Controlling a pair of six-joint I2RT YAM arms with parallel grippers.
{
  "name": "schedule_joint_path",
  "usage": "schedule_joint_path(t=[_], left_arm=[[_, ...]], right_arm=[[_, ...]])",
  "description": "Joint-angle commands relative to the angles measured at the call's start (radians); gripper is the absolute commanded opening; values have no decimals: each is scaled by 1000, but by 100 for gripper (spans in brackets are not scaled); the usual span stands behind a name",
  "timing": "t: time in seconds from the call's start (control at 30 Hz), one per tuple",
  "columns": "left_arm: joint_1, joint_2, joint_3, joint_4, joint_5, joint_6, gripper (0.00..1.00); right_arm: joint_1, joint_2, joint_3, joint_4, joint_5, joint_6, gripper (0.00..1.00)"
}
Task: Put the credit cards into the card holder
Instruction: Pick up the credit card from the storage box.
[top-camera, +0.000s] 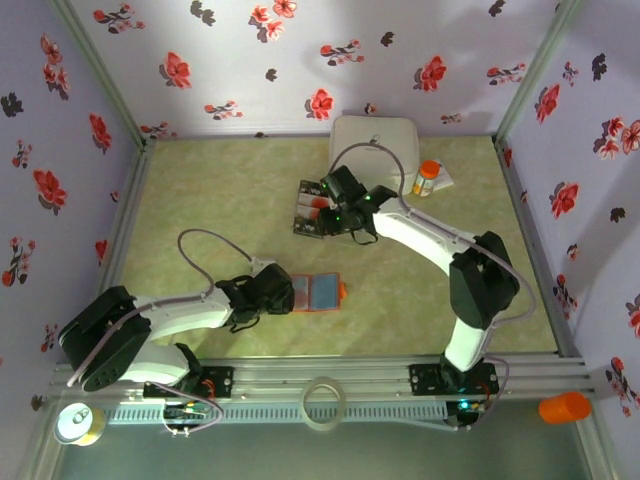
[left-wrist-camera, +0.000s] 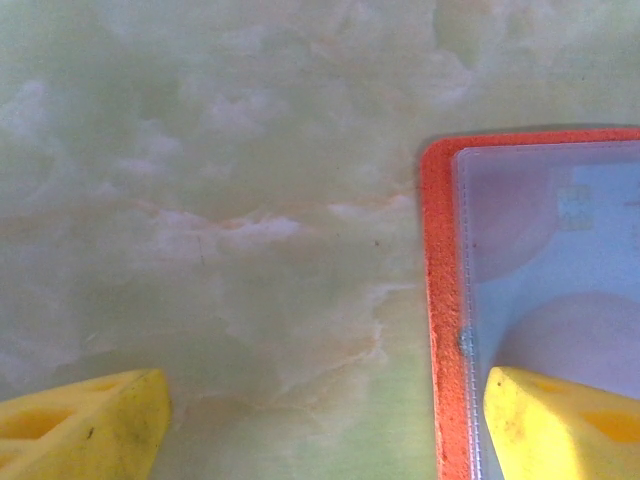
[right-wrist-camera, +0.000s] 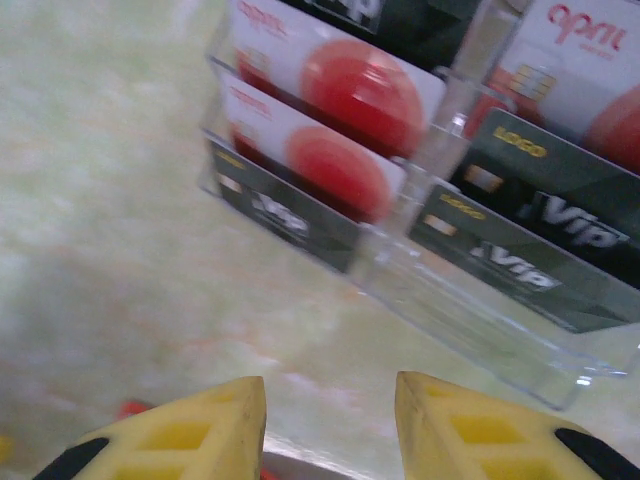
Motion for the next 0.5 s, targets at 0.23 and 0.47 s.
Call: schedule_joint_path(t=[0.23,0.47], left_arm=[[-2,40,-7,22,27,5,83],[-3,42,-12,29,30,2,83]], right_arm=[[-6,150,156,-199,272,-219,39],[-6,228,242,-224,374,-271,38]])
